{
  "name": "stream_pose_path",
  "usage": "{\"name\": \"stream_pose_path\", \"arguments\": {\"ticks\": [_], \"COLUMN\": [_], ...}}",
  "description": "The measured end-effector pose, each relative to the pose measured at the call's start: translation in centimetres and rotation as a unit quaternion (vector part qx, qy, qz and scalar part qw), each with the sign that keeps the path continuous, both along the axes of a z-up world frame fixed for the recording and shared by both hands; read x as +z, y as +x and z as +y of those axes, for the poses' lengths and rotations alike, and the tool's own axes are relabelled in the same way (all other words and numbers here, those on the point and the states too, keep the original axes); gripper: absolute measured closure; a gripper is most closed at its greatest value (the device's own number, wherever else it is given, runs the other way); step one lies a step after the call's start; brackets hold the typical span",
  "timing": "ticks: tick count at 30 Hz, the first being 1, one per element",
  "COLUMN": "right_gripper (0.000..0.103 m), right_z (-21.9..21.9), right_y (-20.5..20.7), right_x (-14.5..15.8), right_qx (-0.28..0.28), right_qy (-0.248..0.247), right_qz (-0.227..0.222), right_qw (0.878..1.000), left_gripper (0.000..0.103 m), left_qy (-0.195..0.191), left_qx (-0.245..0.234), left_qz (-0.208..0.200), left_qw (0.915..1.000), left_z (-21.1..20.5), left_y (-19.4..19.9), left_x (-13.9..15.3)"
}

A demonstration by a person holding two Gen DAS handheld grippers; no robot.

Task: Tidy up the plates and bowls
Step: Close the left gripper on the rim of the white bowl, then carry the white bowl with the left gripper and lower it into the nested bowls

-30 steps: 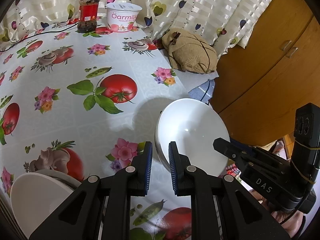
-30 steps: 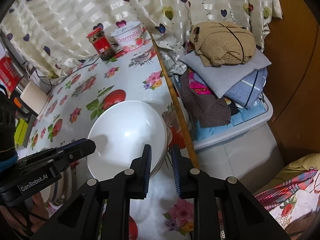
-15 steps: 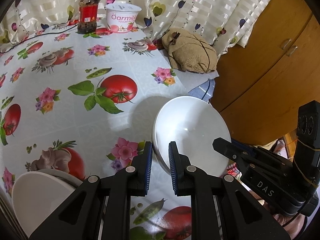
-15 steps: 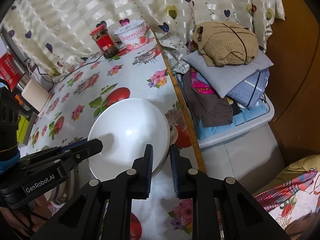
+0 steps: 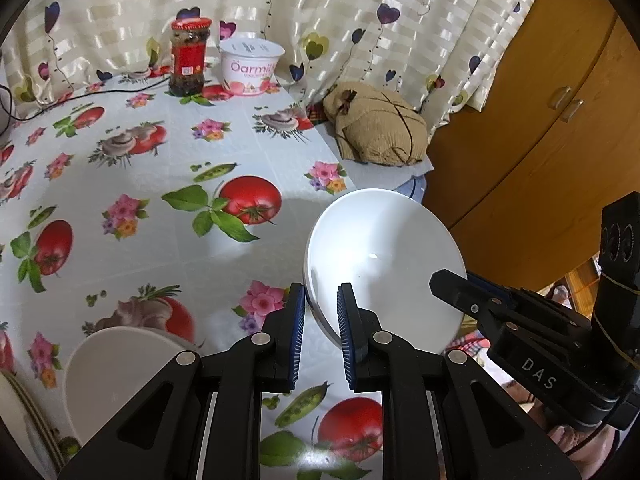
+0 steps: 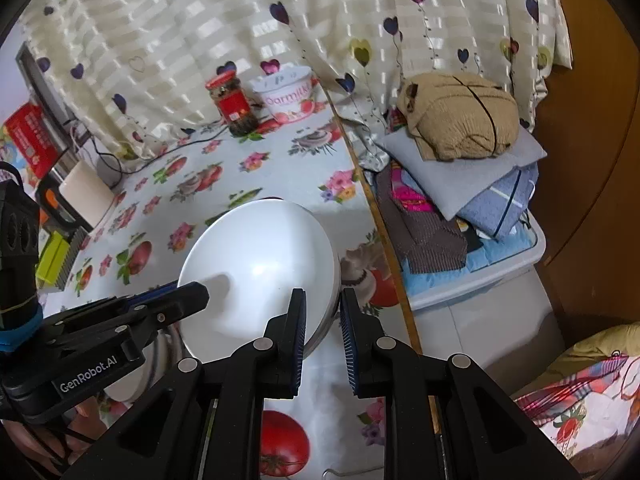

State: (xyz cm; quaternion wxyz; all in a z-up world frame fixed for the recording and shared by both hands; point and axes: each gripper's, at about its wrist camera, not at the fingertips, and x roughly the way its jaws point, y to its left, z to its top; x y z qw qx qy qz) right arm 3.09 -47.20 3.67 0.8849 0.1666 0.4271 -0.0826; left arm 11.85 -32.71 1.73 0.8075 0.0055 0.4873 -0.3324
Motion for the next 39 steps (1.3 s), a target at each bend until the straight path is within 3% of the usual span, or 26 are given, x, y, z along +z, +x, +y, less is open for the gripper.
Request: {"name": "stream_pose_path", "arguments": {"ticks": [17,39], "right_gripper": [0.086,0.086], "right_z": [4.5,10.9], "right_y": [-0.2,1.4], "right_x": [3.4,3.6], "right_qx": [0.033,0.094], "right_qy": [-0.02,-0.02], "right_qz": [-0.025,-0.017], "right_qw": [0.999,0.995], "left_gripper": [0.086,0.086], "left_qy": [-0.013,-0.007], "left_qx": [0.028,0.08], "left_qz": [-0.027,-0.028], "left_qw": [0.9991,0.9963], "left_z": [4.5,11.5], "left_y": [-1.0,-1.6], "left_x": [2.9,2.6]}}
